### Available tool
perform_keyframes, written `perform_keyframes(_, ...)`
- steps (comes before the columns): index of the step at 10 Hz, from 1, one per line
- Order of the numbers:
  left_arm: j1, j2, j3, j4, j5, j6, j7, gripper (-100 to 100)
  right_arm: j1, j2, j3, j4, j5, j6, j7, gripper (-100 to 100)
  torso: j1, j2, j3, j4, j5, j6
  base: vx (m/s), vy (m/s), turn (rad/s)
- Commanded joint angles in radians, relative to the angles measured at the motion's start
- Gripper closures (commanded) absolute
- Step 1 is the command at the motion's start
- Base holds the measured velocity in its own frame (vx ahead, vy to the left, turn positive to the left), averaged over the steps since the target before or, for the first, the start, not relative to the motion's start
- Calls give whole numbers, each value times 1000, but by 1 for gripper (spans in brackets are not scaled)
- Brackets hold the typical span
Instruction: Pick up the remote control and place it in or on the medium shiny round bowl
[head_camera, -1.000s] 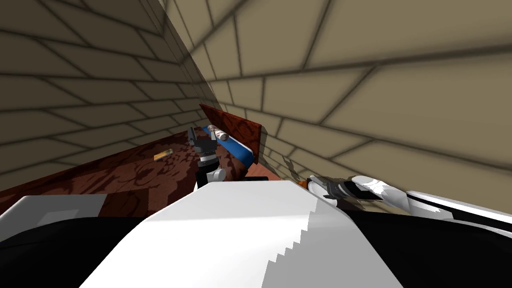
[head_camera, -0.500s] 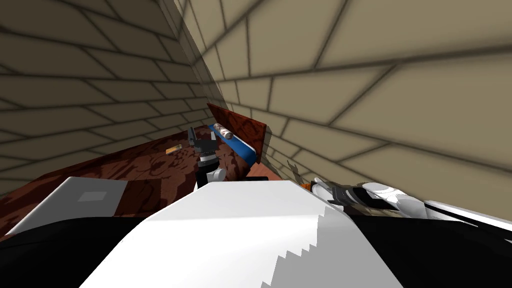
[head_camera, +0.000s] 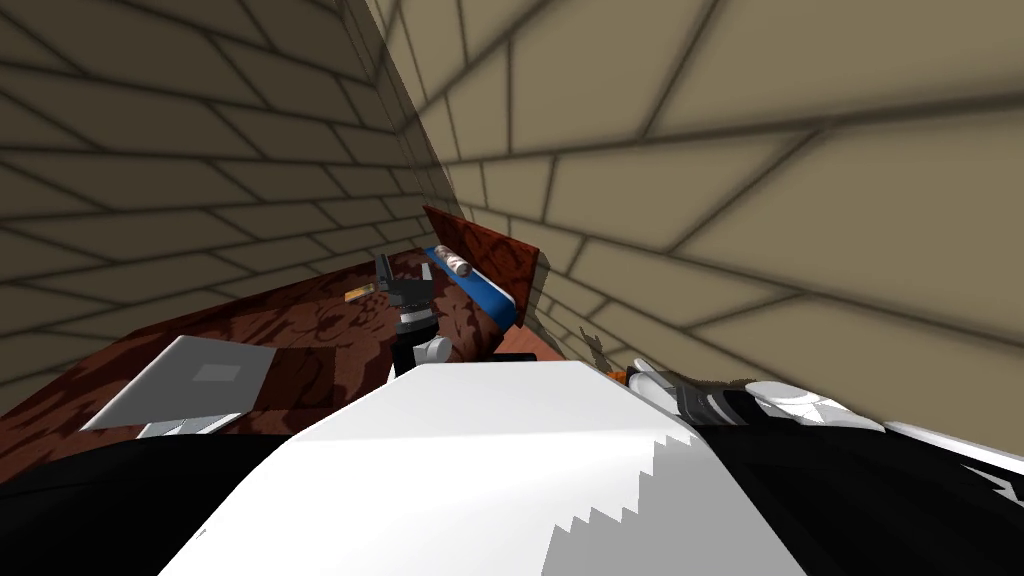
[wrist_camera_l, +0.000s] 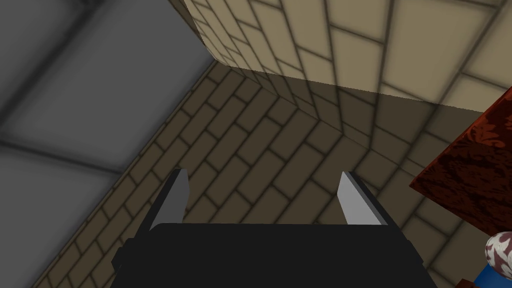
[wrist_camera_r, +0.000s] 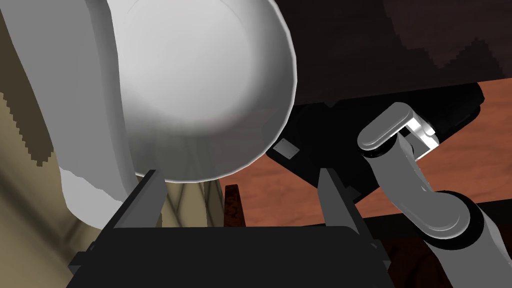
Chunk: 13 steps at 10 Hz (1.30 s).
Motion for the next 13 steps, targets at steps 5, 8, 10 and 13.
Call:
perform_keyframes(5, 0, 0, 0, 0, 0, 0, 0, 0, 16, -12, -2, -21, -3, 6, -9, -100, -3, -2, -1, -1, -1, 0, 5, -5, 2)
perform_keyframes(8, 0, 0, 0, 0, 0, 0, 0, 0, 15, -59, -5, -35, -10, -32, -13, -100, -1, -2, -1, 0, 0, 0, 8, 18, -26)
perform_keyframes(10, 0, 0, 0, 0, 0, 0, 0, 0, 14, -95, -7, -45, -15, -60, -16, -100, 1, -3, -2, -1, 0, 0, 19, 30, -43)
perform_keyframes(13, 0, 0, 0, 0, 0, 0, 0, 0, 22, -118, -11, -62, -21, -68, -21, 0, -1, -2, -1, -1, 0, 0, 8, 12, -20)
